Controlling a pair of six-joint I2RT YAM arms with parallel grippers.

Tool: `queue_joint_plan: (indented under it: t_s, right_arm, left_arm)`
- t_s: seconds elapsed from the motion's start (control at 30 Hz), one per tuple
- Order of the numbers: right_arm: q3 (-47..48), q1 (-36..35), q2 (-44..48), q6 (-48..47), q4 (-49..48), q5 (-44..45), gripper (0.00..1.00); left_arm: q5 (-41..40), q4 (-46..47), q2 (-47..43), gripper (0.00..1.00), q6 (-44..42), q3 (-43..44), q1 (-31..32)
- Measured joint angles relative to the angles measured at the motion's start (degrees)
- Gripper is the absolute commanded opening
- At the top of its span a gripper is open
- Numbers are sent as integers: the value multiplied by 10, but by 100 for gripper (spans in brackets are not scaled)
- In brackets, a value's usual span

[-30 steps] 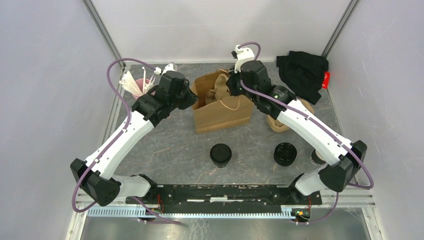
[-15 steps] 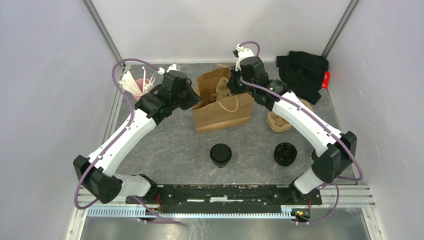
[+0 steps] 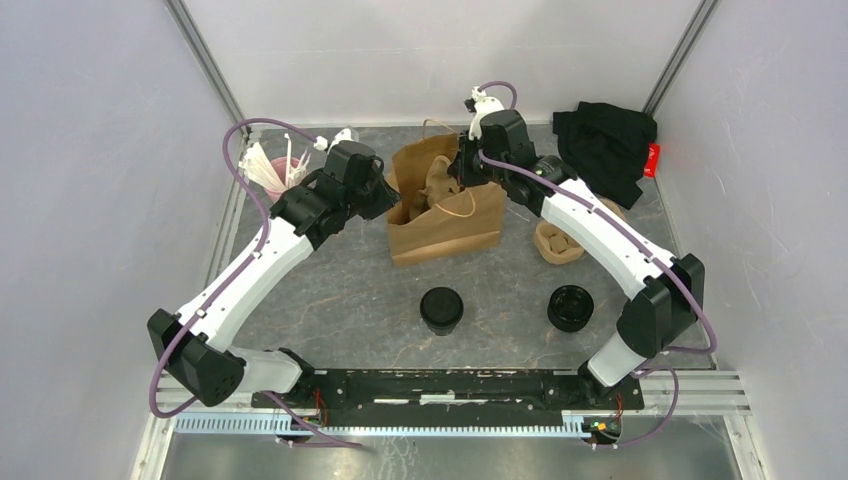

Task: Pack the takeout coffee

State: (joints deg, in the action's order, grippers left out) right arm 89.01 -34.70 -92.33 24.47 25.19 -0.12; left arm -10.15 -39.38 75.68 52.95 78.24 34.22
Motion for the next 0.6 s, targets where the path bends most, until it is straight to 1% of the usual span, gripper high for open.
queue_joint_plan:
  t_s: [0.2,0.23,0.27,0.3,0.4,0.43,0.5,0.57,0.6]
  right_arm:
    - [0,0,-6,4,-3,-12,0]
    - [0,0,-6,4,-4,-13,1]
    - [0,0,-6,4,-4,-14,5]
    - [0,0,-6,4,-4,-14,12]
    - [18,0,-14,-2,20,5,37]
    - [35,-1,-22,-9,38,27,47]
    - [82,-2,-41,-35,83,80,62]
    - [128,-4,-55,-57,122,121,75]
    - [141,-5,-56,-65,135,133,78]
  left_arm:
    - [-2,-2,1,2,0,0,0]
    - [-2,-2,1,2,0,0,0]
    - [-2,-3,2,2,0,0,0]
    - [-2,-3,2,2,0,0,0]
    - [-2,-3,3,2,0,0,0]
    - [-3,-3,4,2,0,0,0]
    - [-3,-3,3,2,0,0,0]
    - [-4,-3,3,2,0,0,0]
    - [-4,-4,3,2,0,0,0]
